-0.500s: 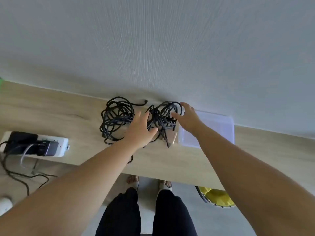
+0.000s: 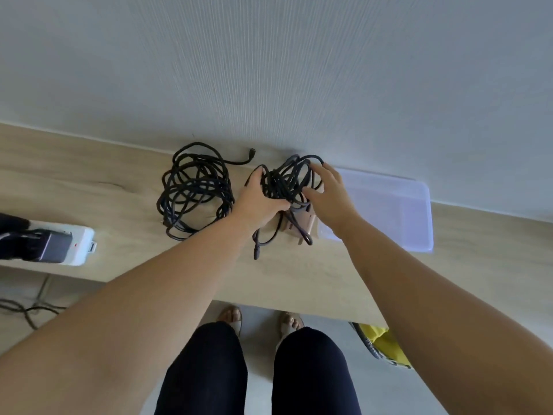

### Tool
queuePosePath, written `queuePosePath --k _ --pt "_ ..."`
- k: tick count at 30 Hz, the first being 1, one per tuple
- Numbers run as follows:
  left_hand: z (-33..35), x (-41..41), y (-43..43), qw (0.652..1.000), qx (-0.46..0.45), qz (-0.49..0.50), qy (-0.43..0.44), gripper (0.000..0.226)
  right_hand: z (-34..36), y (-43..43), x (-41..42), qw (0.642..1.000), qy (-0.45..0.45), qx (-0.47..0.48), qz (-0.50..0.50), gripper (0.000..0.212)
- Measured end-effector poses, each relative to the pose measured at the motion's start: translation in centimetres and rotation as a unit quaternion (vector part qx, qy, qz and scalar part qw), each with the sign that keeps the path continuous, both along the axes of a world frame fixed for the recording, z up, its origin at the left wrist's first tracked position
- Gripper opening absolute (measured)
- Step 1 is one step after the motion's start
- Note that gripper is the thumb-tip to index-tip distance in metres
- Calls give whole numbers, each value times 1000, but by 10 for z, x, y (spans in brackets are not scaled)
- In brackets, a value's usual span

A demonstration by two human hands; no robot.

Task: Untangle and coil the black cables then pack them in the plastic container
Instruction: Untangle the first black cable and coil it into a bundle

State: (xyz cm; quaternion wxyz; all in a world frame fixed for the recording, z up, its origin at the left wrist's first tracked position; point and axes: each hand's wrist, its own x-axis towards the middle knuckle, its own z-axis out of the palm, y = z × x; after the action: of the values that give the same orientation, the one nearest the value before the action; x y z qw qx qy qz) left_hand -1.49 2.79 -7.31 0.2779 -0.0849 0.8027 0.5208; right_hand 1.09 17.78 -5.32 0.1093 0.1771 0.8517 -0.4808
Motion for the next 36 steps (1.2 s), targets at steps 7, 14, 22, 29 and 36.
queuePosePath --k 7,14,22,29,36 --pt "47 21 -36 990 114 67 41 65 6 10 43 970 51 -173 -165 42" --pt "114 55 -78 977 175 0 119 66 12 8 76 978 -3 -180 -104 63" --pt "163 83 -83 958 234 -2 164 61 35 -3 80 987 22 -131 -94 93" --pt "152 102 -79 946 295 58 124 51 37 -9 120 979 6 -201 -41 12" --pt "72 120 -57 936 267 226 -34 16 47 27 166 919 -147 -353 -95 10"
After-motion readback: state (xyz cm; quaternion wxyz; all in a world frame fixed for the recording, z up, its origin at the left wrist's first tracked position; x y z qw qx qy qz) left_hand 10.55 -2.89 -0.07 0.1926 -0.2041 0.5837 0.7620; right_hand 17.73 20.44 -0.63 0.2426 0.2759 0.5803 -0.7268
